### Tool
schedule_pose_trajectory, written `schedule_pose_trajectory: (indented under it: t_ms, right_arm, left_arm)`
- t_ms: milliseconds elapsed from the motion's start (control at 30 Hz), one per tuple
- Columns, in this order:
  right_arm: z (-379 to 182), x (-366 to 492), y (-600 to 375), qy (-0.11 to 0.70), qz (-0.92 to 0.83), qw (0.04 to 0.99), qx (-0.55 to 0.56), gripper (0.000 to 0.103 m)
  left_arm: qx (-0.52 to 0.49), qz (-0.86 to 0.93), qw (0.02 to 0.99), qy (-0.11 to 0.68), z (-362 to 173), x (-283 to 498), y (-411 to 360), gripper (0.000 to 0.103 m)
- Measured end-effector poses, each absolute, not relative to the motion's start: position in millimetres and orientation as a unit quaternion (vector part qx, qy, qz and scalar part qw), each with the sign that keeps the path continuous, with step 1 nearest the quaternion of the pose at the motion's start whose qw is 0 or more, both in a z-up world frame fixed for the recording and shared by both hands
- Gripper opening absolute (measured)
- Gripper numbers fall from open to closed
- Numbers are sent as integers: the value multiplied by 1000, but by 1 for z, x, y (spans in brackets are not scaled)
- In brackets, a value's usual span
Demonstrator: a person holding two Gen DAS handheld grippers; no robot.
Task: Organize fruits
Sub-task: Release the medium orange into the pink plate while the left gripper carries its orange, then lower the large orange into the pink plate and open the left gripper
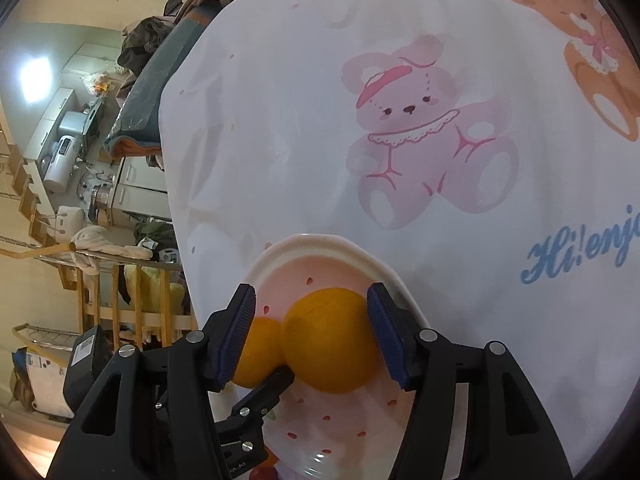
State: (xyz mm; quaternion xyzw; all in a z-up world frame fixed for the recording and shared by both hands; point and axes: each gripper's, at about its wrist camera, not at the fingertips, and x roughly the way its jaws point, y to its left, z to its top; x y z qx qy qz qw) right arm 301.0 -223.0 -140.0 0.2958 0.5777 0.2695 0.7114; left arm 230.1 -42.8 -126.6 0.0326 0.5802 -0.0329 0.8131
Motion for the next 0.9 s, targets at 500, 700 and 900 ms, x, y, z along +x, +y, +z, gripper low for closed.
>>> schedule_pose_trajectory:
  t_ms: [500,700,900]
  right_arm:
    - [-82,261,-261,536,242,751,301,81]
    - [-57,215,-281,507,242,770,302,82]
    - [-48,165,-310,493,227,773,329,82]
  left_arm:
    - [-8,-54,822,567,-120,237,-29,59]
    - [-6,-28,808,589,-129,244,-33,60]
    - [-5,-31,823,567,-121,242,-34,100]
